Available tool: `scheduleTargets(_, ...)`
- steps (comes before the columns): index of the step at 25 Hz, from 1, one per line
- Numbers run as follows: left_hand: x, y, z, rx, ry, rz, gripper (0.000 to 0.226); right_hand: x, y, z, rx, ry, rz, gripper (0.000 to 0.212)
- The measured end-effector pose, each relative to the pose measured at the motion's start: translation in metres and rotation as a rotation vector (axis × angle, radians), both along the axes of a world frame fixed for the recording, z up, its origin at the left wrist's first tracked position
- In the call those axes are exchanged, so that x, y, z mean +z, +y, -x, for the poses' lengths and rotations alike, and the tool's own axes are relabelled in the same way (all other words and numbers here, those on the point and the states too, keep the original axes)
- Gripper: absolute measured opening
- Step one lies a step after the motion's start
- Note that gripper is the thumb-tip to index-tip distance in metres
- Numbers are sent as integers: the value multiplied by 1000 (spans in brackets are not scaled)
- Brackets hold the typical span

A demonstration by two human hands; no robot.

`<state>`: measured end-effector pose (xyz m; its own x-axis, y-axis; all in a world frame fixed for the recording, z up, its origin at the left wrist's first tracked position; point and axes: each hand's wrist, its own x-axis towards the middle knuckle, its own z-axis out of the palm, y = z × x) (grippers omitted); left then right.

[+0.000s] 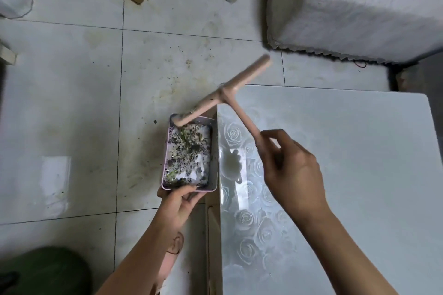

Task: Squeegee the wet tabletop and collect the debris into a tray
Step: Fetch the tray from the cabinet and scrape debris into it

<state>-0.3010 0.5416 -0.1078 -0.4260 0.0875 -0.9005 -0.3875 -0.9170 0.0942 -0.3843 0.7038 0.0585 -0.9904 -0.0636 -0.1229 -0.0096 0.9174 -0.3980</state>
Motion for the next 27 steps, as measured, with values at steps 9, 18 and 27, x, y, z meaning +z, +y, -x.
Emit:
scheduleTargets(9, 12, -18, -48, -33, -24, 17, 45, 29, 137, -171, -415, -421, 50, 18)
scheduleTargets(18, 11, 4, -111, -61, -52, 24, 30, 3, 193, -315, -527, -527, -128, 41)
scheduleTargets(27, 2, 29, -131, -44, -31, 56, 26, -3, 127, -213, -105, -199, -70, 18)
